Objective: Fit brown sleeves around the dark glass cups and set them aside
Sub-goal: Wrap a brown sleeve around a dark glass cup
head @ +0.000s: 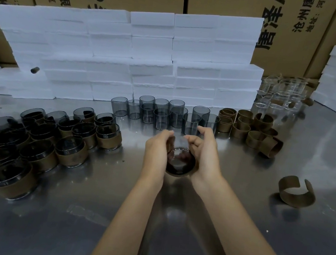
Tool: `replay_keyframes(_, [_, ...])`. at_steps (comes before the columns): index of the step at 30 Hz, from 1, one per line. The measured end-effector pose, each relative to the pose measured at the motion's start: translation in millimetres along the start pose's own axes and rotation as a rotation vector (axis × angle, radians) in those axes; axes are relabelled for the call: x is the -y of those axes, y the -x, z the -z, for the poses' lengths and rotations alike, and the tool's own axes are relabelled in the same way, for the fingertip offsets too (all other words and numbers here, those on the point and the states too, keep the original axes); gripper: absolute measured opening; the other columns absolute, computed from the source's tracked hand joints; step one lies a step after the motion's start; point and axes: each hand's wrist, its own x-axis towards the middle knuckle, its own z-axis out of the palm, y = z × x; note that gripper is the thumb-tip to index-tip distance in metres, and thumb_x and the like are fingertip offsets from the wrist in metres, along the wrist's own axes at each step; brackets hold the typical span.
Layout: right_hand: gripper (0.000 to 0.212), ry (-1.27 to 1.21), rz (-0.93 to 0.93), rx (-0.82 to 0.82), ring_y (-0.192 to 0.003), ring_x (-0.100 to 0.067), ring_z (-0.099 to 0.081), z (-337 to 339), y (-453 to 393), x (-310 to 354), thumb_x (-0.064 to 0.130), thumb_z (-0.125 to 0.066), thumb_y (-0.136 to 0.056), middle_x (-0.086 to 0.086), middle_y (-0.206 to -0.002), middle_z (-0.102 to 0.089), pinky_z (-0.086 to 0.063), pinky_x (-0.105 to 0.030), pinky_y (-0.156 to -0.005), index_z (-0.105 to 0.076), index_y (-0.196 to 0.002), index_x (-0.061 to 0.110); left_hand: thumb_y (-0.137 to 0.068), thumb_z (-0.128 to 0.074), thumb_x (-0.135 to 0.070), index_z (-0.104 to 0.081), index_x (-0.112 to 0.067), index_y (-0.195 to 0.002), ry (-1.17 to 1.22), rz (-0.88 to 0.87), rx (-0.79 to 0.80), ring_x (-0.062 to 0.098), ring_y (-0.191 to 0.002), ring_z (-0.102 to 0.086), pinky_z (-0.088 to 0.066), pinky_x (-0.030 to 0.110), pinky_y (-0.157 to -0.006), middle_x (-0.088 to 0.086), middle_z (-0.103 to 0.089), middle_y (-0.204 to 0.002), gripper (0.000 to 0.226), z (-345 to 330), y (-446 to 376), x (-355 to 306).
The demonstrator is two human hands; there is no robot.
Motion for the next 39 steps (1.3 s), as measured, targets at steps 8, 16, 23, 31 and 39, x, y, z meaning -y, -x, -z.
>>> replay_keyframes(8, [0.051,0.016,0.015,-0.005,-0.044,-0.009,-0.059,0,3,-1,0.028,-0.060,-0.092,0.007,-0.049,-0.058,-0.048,-0.026,-0.058,-0.062,-0.041,0.024,-0.096,-0.060,-0.031,-0.058,-0.024,-0.059,-0.040,-0.035,0.054,0.013,-0.056,-0.061,-0.049,0.022,-0.055,-0.001,-0.061,-0.062,0.038,-5,7,4])
replay_keyframes(16, [0.055,0.046,0.013,0.012,-0.037,-0.009,-0.049,4,2,3,0.029,-0.063,-0.090,0.009,-0.042,-0.046,-0.043,-0.021,-0.047,-0.051,-0.037,0.021,-0.096,-0.066,-0.033,-0.064,-0.014,-0.078,-0.007,0.024,0.061,0.021,-0.069,-0.068,-0.056,0.027,-0.061,0.011,-0.065,-0.078,0.026,-9,12,2])
replay_keyframes(23, [0.050,0.085,0.025,-0.011,-0.038,-0.012,-0.044,1,3,6,0.031,-0.064,-0.088,0.006,-0.044,-0.041,-0.041,-0.023,-0.047,-0.047,-0.042,0.022,-0.093,-0.070,-0.031,-0.052,-0.024,-0.049,0.017,0.014,0.043,0.018,-0.053,-0.049,-0.044,0.033,-0.064,-0.001,-0.046,-0.054,0.048,-12,12,2])
replay_keyframes(31, [0.054,0.165,0.112,-0.009,-0.037,-0.012,-0.039,1,7,14,0.034,-0.063,-0.091,0.006,-0.043,-0.037,-0.035,-0.016,-0.039,-0.043,-0.042,0.022,-0.075,-0.074,-0.046,-0.052,-0.024,-0.048,0.011,0.005,0.118,0.020,-0.055,-0.050,-0.044,0.039,-0.071,-0.001,-0.046,-0.053,0.041,-10,8,1])
replay_keyframes(39, [0.053,0.136,0.239,0.166,-0.042,-0.015,-0.032,-4,12,9,0.043,-0.063,-0.081,0.000,-0.042,-0.029,-0.034,-0.025,-0.046,-0.036,-0.045,0.018,-0.102,-0.054,-0.039,-0.038,-0.023,-0.041,-0.112,-0.100,0.077,0.011,-0.044,-0.034,-0.033,0.027,-0.050,-0.006,-0.031,-0.044,0.065,-3,8,-9])
